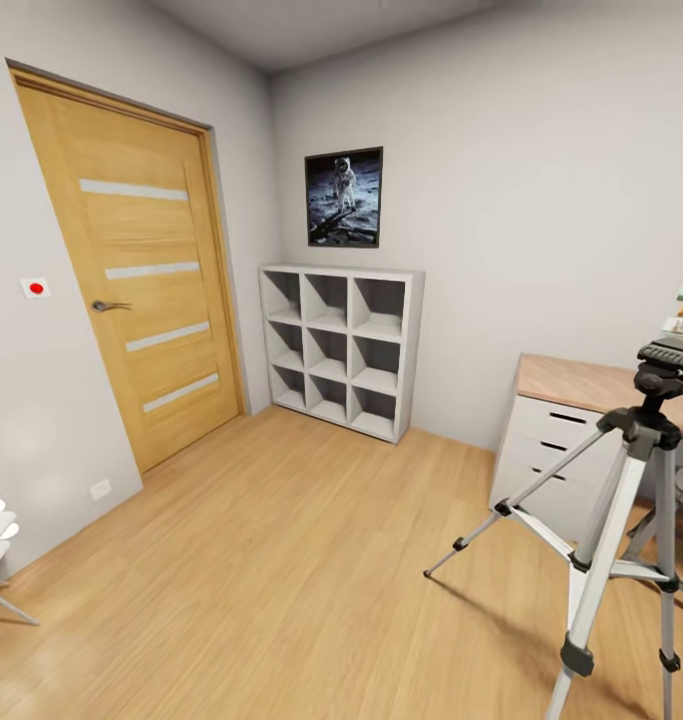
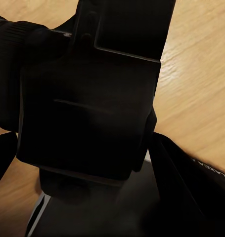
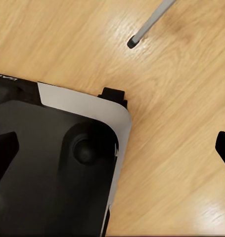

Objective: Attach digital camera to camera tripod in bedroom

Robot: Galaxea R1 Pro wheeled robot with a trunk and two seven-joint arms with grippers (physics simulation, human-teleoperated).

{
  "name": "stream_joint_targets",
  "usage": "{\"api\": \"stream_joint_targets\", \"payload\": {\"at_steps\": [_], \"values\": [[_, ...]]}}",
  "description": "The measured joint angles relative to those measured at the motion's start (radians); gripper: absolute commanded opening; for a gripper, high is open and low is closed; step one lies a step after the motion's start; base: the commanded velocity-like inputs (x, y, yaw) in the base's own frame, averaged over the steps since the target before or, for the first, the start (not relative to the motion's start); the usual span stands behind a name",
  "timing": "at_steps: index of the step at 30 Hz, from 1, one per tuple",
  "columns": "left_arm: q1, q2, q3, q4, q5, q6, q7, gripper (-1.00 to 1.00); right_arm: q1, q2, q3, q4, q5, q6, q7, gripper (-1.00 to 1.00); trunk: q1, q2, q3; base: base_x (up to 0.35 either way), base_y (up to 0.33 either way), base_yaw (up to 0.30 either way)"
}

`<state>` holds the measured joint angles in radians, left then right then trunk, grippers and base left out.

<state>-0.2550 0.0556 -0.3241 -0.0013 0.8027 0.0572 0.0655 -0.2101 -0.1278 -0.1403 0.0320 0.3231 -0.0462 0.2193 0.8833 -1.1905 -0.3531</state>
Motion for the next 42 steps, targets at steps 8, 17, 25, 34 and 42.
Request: {"api": "stream_joint_targets", "payload": {"at_steps": [8, 17, 25, 34, 42], "values": [[0.006, 0.000, 0.000, 0.000, 0.000, -0.011, 0.000, -1.00, 0.012, 0.000, 0.000, 0.000, -0.001, -0.012, 0.000, 1.00, -0.031, 0.056, 0.025, 0.000, 0.000, 0.000], [0.007, 0.000, 0.000, 0.000, 0.001, -0.018, 0.000, -1.00, 0.013, 0.005, 0.000, -0.001, 0.000, -0.009, -0.001, 1.00, -0.065, 0.119, 0.053, 0.000, 0.000, 0.000], [0.007, 0.000, 0.000, 0.000, 0.002, -0.046, 0.000, -1.00, 0.014, 0.010, -0.003, -0.001, -0.004, -0.011, -0.003, 1.00, -0.096, 0.175, 0.078, 0.000, 0.000, -0.038], [0.007, 0.000, 0.000, 0.000, 0.002, -0.056, 0.000, -1.00, 0.013, 0.012, -0.003, -0.001, -0.082, -0.009, -0.052, 1.00, -0.130, 0.238, 0.107, 0.000, 0.000, -0.258], [0.007, 0.000, 0.000, 0.000, 0.002, -0.056, 0.000, -1.00, 0.014, 0.012, -0.003, -0.001, -0.086, -0.012, -0.064, 1.00, -0.161, 0.294, 0.132, 0.000, 0.000, -0.289]]}}
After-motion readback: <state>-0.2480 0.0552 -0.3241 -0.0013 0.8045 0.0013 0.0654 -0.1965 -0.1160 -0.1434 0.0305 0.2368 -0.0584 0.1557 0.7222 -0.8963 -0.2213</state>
